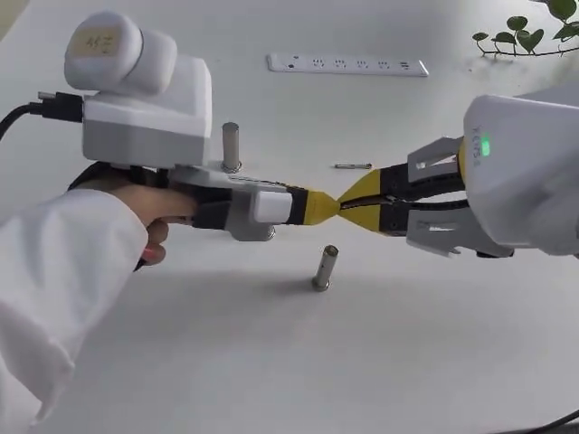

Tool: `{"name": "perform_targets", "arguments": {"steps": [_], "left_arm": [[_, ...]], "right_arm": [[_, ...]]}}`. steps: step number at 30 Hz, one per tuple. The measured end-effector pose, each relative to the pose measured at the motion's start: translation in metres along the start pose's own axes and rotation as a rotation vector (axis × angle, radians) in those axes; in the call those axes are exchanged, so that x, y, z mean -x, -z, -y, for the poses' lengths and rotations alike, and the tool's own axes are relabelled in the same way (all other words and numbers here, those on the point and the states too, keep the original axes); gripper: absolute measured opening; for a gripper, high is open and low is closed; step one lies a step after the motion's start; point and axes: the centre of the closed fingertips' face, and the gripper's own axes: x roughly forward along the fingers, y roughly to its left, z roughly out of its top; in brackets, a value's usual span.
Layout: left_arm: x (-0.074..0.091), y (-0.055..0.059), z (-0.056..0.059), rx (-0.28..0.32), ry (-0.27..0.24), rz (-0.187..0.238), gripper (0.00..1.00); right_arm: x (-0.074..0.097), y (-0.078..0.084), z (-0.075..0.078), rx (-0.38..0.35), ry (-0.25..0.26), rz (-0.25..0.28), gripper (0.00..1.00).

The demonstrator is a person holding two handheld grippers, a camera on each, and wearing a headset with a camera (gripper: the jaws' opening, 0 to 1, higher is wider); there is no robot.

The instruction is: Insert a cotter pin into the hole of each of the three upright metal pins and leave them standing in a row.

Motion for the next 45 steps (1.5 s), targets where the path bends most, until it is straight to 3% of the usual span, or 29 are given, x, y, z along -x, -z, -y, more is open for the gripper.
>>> {"name": "perform_targets", "arguments": {"steps": [4, 7, 10, 12, 13, 15, 20, 21, 25, 29, 32, 35, 37, 45], "left_arm": [[0.001, 0.0, -0.002, 0.004, 0.007, -0.002, 0.0], [0.002, -0.001, -0.004, -0.019, 0.0, -0.002, 0.0], [0.002, 0.001, -0.001, -0.051, 0.0, -0.008, 0.0], [0.004, 0.003, 0.004, -0.071, 0.018, -0.011, 0.0], [0.005, 0.003, 0.004, -0.087, 0.019, -0.012, 0.0], [0.007, 0.004, 0.005, -0.148, 0.023, -0.018, 0.0], [0.011, 0.004, 0.01, -0.249, 0.04, -0.009, 0.0], [0.011, 0.001, 0.014, -0.307, 0.055, 0.011, 0.0], [0.014, 0.003, 0.022, -0.484, 0.077, 0.008, 0.0], [0.016, 0.004, 0.031, -0.564, 0.109, 0.02, 0.0], [0.016, 0.004, 0.029, -0.598, 0.111, 0.009, 0.0], [0.013, 0.011, 0.033, -0.614, 0.121, -0.017, 0.0], [0.013, 0.013, 0.035, -0.633, 0.149, -0.01, 0.0], [0.008, 0.023, 0.039, -0.672, 0.16, -0.044, 0.0]], "right_arm": [[0.0, -0.003, -0.001, -0.014, 0.001, 0.021, 0.0], [0.001, -0.001, 0.001, -0.025, 0.01, 0.02, 0.1], [0.002, 0.006, 0.0, -0.077, -0.008, 0.014, 0.1], [0.002, 0.012, -0.006, -0.15, -0.04, 0.01, 0.11], [0.003, 0.013, -0.003, -0.159, -0.03, 0.017, 0.11], [0.004, 0.015, -0.008, -0.245, -0.064, 0.037, 0.11], [0.005, 0.013, -0.013, -0.373, -0.099, 0.091, 0.1], [0.005, 0.012, -0.012, -0.371, -0.092, 0.103, 0.09], [0.007, 0.003, -0.013, -0.438, -0.112, 0.164, 0.09], [0.009, -0.003, -0.016, -0.449, -0.143, 0.191, 0.06], [0.008, -0.003, -0.019, -0.441, -0.152, 0.184, 0.06], [0.006, -0.001, -0.022, -0.432, -0.157, 0.173, 0.05], [0.005, -0.001, -0.025, -0.431, -0.167, 0.174, 0.03], [0.004, -0.004, -0.038, -0.406, -0.211, 0.158, 0.0]]}}
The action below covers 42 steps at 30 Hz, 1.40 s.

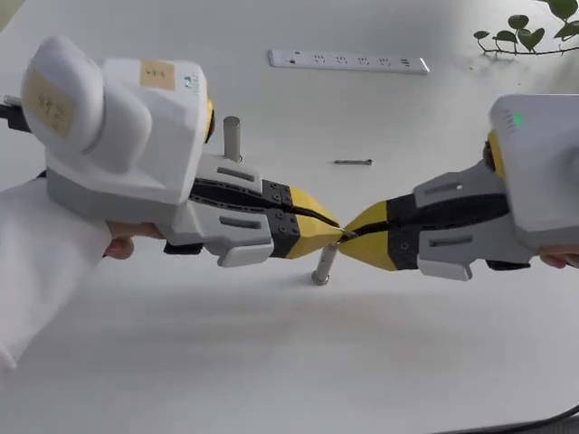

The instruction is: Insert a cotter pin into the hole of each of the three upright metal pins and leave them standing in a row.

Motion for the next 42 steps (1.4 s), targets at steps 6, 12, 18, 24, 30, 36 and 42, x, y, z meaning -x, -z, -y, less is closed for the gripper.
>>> {"name": "perform_targets", "arguments": {"steps": [6, 12, 18, 24, 30, 36, 42], "left_arm": [[-0.001, 0.011, -0.001, -0.03, 0.007, -0.047, 0.0], [0.0, 0.018, -0.002, -0.036, 0.018, -0.062, 0.0], [0.0, 0.025, 0.0, -0.044, 0.035, -0.089, 0.0], [-0.001, 0.028, 0.002, -0.052, 0.049, -0.111, 0.0], [-0.004, 0.027, 0.002, -0.055, 0.045, -0.108, 0.0], [-0.008, 0.027, -0.008, -0.063, -0.001, -0.105, 0.06], [-0.009, 0.031, -0.019, -0.055, -0.044, -0.119, 0.15]], "right_arm": [[0.0, 0.0, -0.003, -0.001, -0.014, -0.004, 0.0], [0.0, 0.003, -0.006, 0.007, -0.035, -0.021, 0.0], [-0.001, 0.005, -0.011, 0.016, -0.064, -0.045, 0.0], [-0.002, 0.008, -0.015, 0.024, -0.085, -0.059, 0.0], [0.001, 0.01, -0.014, 0.013, -0.072, -0.06, 0.0], [0.008, 0.019, -0.006, 0.015, -0.045, -0.068, 0.0], [0.015, 0.033, 0.005, 0.0, -0.018, -0.09, 0.0]]}}
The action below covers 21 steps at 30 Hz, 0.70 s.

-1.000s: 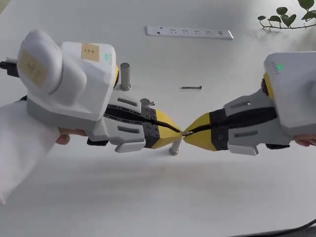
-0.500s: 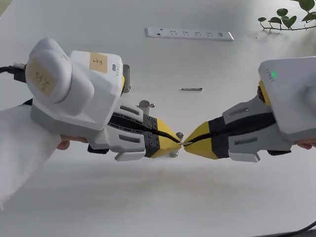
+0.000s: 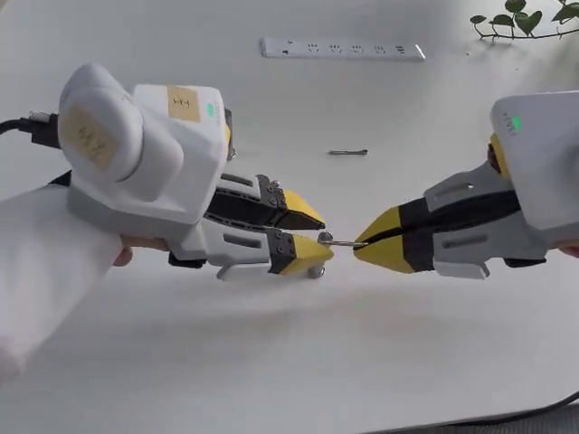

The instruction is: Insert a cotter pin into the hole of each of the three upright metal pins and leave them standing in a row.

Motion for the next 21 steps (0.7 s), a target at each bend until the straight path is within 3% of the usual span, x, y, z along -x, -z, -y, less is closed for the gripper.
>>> {"name": "perform_targets", "arguments": {"steps": [9, 14, 21], "left_arm": [[-0.011, 0.01, -0.011, 0.016, -0.02, -0.034, 0.17], [-0.018, 0.018, -0.011, 0.023, -0.006, -0.06, 0.17], [-0.021, 0.021, -0.013, 0.048, -0.005, -0.061, 0.15]], "right_arm": [[-0.006, 0.024, 0.011, -0.035, 0.014, -0.042, 0.0], [-0.007, 0.025, 0.013, -0.048, 0.022, -0.045, 0.0], [-0.011, 0.025, 0.016, -0.045, 0.017, -0.046, 0.0]]}}
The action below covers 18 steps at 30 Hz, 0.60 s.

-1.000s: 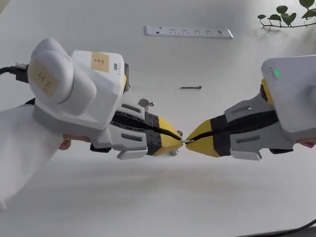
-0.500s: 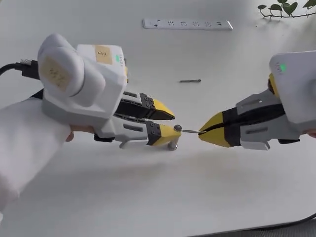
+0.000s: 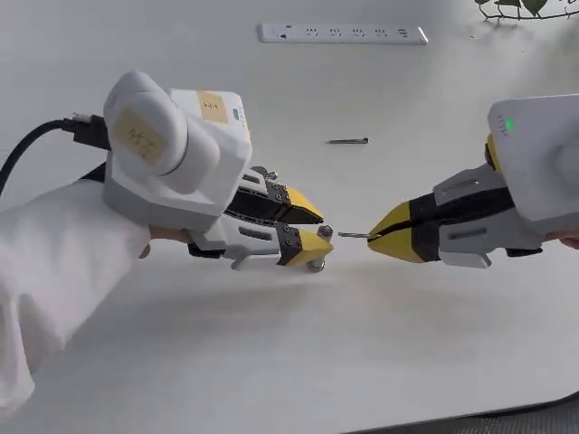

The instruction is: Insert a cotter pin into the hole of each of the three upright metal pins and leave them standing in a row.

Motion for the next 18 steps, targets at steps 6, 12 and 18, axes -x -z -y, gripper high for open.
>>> {"name": "perform_targets", "arguments": {"steps": [6, 12, 18], "left_arm": [[0.0017, -0.0058, 0.0005, 0.033, 0.02, 0.041, 0.08], [0.0037, -0.0065, -0.0004, 0.026, 0.021, 0.037, 0.07], [0.0041, -0.0072, -0.0008, 0.018, 0.021, 0.035, 0.07]], "right_arm": [[-0.0016, -0.0029, 0.0013, 0.003, -0.001, 0.008, 0.0], [-0.0023, -0.0038, 0.0021, 0.005, -0.008, 0.01, 0.0], [-0.0027, -0.0068, 0.0018, 0.014, -0.017, 0.014, 0.0]]}}
